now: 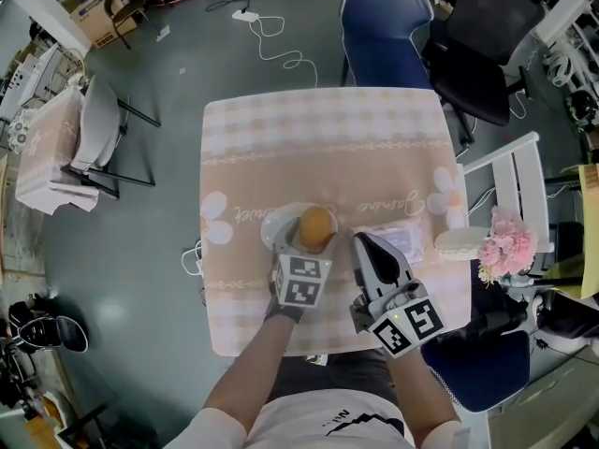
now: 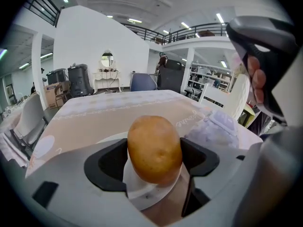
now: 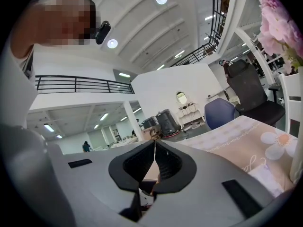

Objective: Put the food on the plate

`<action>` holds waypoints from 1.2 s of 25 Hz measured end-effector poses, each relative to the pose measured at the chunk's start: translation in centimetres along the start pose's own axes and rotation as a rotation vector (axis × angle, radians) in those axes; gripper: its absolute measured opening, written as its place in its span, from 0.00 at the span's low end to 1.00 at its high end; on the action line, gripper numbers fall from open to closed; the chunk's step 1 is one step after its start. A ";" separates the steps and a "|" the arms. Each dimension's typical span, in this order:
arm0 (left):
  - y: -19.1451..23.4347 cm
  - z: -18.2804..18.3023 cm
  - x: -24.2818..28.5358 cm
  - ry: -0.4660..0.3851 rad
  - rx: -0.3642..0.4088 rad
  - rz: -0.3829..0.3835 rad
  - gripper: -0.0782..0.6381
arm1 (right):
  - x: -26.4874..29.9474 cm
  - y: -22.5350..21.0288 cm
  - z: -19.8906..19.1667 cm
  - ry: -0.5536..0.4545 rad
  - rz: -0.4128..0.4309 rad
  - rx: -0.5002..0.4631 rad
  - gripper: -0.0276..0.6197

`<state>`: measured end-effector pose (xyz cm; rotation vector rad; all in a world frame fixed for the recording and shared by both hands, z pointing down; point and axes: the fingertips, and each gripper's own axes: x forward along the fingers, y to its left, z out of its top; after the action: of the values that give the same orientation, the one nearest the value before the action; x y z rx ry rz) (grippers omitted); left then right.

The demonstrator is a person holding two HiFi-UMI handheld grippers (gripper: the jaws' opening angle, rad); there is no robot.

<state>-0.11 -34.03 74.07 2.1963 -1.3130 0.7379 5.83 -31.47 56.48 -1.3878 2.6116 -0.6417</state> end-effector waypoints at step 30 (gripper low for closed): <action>-3.2 4.7 -11.6 -0.110 -0.001 -0.049 0.59 | -2.3 4.8 4.1 0.036 0.019 -0.030 0.07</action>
<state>-0.89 -28.19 62.55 2.2887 -1.3064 0.6051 4.68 -28.55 50.58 -1.3711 2.6696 -0.6344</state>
